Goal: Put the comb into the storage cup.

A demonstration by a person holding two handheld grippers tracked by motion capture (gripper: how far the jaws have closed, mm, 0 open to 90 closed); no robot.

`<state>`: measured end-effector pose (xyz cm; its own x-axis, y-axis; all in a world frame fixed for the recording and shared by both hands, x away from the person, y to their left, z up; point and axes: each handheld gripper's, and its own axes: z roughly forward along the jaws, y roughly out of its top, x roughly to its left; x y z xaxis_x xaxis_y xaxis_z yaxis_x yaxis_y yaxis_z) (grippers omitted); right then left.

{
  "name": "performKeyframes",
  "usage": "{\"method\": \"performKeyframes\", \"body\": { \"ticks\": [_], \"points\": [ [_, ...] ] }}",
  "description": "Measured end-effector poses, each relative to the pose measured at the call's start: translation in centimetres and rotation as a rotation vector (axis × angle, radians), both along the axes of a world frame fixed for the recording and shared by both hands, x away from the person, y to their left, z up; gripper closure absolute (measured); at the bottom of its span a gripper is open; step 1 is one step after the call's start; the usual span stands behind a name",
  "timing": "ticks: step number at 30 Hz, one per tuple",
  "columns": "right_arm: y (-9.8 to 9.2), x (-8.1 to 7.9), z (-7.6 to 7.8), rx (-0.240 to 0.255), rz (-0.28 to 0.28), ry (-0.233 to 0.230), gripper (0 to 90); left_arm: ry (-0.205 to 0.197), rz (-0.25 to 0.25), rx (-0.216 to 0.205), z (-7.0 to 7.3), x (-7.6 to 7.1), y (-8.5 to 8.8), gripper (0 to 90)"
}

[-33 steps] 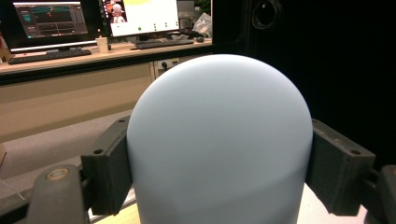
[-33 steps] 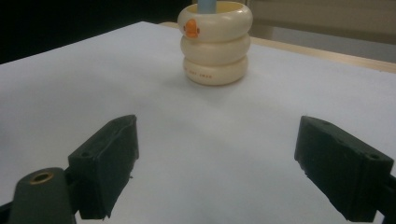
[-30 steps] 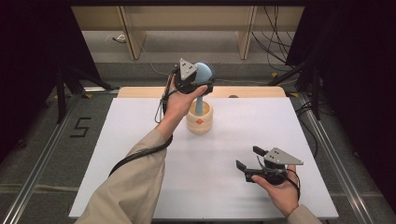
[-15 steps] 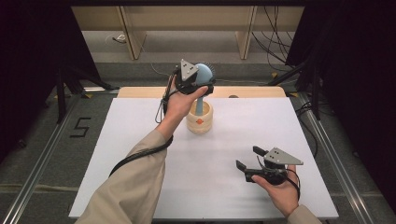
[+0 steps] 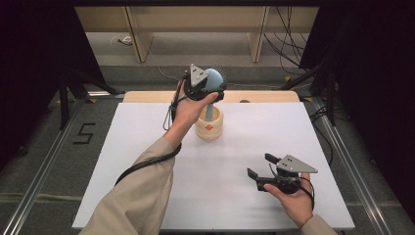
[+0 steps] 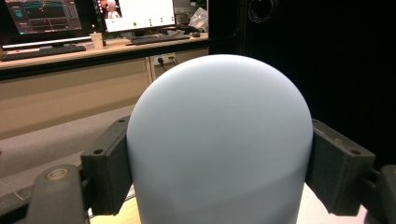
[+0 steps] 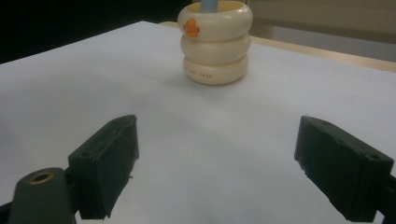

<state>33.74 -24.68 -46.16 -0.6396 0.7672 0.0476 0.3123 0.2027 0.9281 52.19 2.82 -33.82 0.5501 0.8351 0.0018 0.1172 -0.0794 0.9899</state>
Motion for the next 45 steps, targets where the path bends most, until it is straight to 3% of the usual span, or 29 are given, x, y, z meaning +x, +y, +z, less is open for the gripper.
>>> {"method": "performKeyframes", "body": {
  "ticks": [45],
  "points": [
    [0.0,0.0,-0.2,-0.006,0.007,0.011,14.6,0.006,0.004,-0.043,-2.8,1.3,0.0,19.3]
  ]
}}
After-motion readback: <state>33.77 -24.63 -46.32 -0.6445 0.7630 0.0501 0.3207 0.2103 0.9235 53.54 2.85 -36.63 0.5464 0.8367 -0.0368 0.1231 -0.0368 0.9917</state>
